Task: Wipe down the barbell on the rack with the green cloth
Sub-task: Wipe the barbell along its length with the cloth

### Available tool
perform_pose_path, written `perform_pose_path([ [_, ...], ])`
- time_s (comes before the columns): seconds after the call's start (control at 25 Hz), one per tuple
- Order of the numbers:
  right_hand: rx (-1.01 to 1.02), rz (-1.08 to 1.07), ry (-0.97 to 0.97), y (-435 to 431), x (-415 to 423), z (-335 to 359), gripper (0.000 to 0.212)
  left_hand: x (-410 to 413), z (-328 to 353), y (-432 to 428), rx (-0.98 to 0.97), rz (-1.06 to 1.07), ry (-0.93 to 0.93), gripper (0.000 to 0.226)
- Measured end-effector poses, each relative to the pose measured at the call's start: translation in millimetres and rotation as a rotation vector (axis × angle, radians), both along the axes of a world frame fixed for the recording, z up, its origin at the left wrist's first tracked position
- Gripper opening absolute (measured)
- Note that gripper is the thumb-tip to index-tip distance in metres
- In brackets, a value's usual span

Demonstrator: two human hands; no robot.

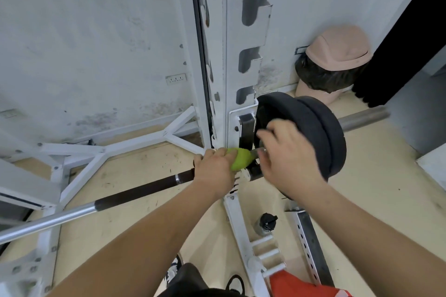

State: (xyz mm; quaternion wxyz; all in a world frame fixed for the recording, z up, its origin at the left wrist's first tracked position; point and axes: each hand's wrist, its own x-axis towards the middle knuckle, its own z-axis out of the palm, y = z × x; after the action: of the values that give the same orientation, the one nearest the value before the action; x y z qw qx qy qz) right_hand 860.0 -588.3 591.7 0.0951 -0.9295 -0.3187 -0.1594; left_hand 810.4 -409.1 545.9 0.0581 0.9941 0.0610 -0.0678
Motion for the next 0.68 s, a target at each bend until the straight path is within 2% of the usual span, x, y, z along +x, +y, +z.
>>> perform_pose_path([
  [0.08,-0.071,-0.023,0.374,8.3,-10.0,-22.6,0.038,-9.5,-18.8,2.7,0.055,-0.017,0.001,0.061],
  [0.12,-0.128,-0.071,0.505,10.1,-8.2,-32.9,0.039,-14.8,-21.6,8.1,0.082,-0.039,-0.02,0.063],
  [0.16,-0.178,-0.091,0.554,11.9,-5.2,-38.9,0.037,-21.7,-23.2,15.6,0.109,-0.053,-0.058,0.065],
  [0.28,-0.294,-0.099,0.489,23.0,-1.4,-40.9,0.026,-42.9,-26.9,38.8,0.165,-0.032,-0.157,0.061],
  [0.4,-0.357,-0.095,0.445,31.2,-3.3,-37.8,0.023,-16.3,-10.8,20.5,0.126,0.018,-0.079,0.048],
  [0.52,-0.334,-0.112,0.463,32.1,1.4,-38.9,0.02,25.9,-0.5,-17.8,0.048,0.025,-0.06,0.037],
  [0.6,-0.295,-0.162,0.511,34.2,5.1,-36.7,0.02,15.3,-6.7,-8.8,0.023,-0.001,-0.083,0.044],
  [0.68,-0.294,-0.196,0.553,37.5,6.7,-34.4,0.021,-20.5,-19.9,17.9,-0.006,-0.06,-0.187,0.055],
])
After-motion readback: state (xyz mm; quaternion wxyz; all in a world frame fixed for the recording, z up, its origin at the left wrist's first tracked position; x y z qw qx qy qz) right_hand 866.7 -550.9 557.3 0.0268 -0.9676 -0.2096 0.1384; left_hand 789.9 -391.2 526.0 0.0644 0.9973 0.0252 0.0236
